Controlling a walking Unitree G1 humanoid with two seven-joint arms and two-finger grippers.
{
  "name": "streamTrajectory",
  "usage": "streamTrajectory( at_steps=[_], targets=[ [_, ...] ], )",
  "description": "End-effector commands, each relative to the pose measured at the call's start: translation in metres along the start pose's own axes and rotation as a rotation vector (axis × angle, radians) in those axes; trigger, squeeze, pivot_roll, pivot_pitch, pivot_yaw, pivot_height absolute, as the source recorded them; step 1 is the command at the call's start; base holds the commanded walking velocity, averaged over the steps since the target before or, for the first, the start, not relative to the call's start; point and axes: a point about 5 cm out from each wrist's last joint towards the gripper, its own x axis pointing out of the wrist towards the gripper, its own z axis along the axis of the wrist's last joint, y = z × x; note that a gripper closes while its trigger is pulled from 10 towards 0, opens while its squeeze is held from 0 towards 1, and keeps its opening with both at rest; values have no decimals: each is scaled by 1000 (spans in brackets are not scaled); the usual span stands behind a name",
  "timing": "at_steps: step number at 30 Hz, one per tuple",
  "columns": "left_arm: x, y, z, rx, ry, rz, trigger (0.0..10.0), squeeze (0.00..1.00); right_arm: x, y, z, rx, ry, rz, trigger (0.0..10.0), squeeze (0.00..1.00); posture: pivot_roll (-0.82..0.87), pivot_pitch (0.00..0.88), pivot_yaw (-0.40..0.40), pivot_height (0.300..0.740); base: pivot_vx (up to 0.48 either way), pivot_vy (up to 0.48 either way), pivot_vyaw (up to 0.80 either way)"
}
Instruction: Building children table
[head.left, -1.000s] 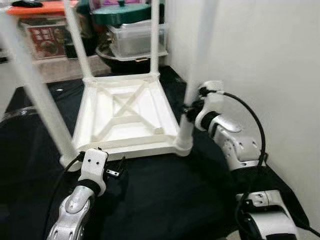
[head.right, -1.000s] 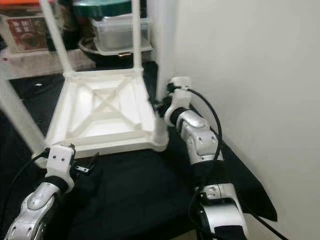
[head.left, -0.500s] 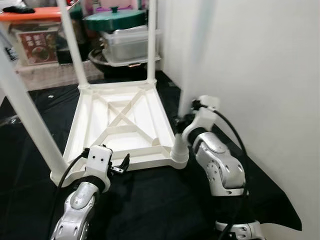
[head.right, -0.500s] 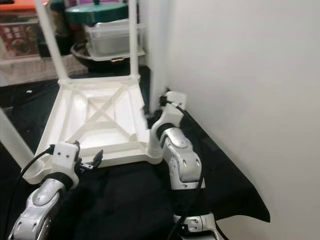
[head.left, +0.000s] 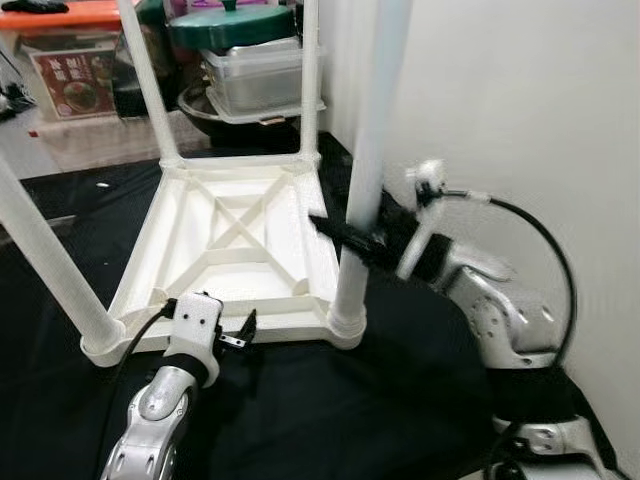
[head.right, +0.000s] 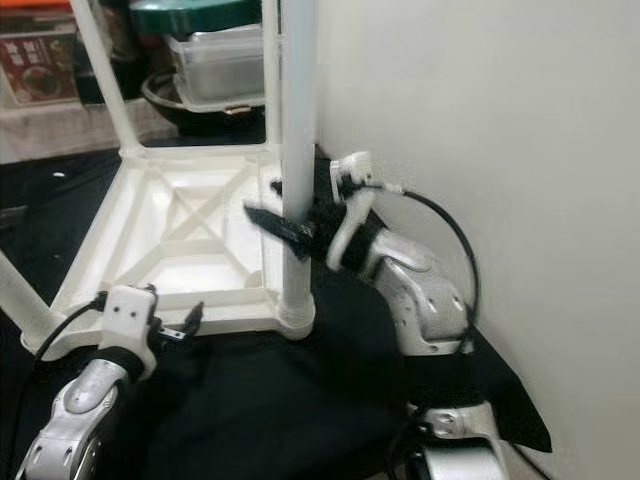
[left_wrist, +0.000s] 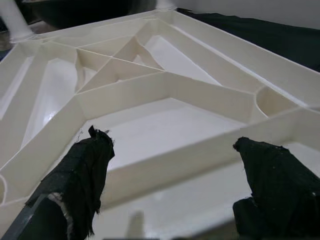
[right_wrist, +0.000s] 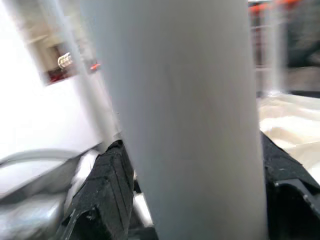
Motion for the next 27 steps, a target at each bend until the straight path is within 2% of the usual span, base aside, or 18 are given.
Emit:
streamTrajectory(
  at_steps=[1,2,3,6,7,8,9,10,13,15,16,18,21,22,24,25,26,27],
  targets=[
    [0,2,-2,17,9,-1,10000,0,12,29,-18,41,64,260,10000,0,109,0,-37,740,0,0,0],
    [0,2,-2,17,9,-1,10000,0,12,29,-18,41,64,260,10000,0,109,0,-37,740,0,0,0],
    [0,2,-1,19,7,-4,10000,0,14,35,-22,47,75,314,3451,0,113,0,-41,740,0,0,0],
    [0,2,-1,20,6,-7,10000,0,16,38,-24,47,80,334,3451,0,113,0,-42,740,0,0,0],
    [-1,2,-1,21,6,-8,10000,0,20,32,-25,46,80,265,0,0,112,0,-41,740,0,0,0],
    [-2,2,-1,21,7,-8,10000,0,26,15,-27,22,81,89,0,0,105,0,-38,740,0,0,0],
    [-2,2,-1,21,7,-8,10000,0,26,15,-27,22,81,89,0,0,105,0,-38,740,0,0,0],
    [-3,2,-2,21,10,-8,10000,0,30,-5,-31,33,101,-157,0,0,101,0,-40,740,0,0,0],
    [-4,1,-2,20,11,-8,10000,0,30,-18,-35,43,120,-310,0,0,101,0,-40,740,0,0,0],
    [-4,0,-3,18,13,-11,10000,0,5,-46,-50,87,195,-880,0,0,94,0,-37,740,0,0,0],
    [-4,-1,-4,16,15,-12,10000,0,-7,-43,-58,101,222,-1055,0,0,94,0,-36,740,0,0,0],
    [-4,-1,-4,16,15,-12,10000,0,-7,-43,-58,101,222,-1055,0,0,94,0,-36,740,0,0,0],
    [-3,-3,-3,7,14,-16,10000,0,-9,-19,-65,126,237,-1150,0,0,92,0,-27,740,0,0,0],
    [-2,-4,-3,7,14,-23,10000,0,-1,-6,-65,148,224,-1090,2745,0,86,0,-19,740,0,0,0],
    [-2,-4,-3,7,14,-23,10000,0,-1,-6,-65,148,224,-1090,2745,0,86,0,-19,740,0,0,0],
    [-1,-5,-3,8,15,-29,10000,0,12,5,-58,161,176,-986,10000,0,79,0,-12,740,0,0,0],
    [0,-5,-2,12,13,-35,10000,0,23,10,-45,186,76,-854,10000,1000,81,0,-14,740,0,0,0],
    [0,-5,-2,12,13,-35,10000,0,23,10,-45,186,76,-854,10000,1000,81,0,-14,740,0,0,0]
  ],
)
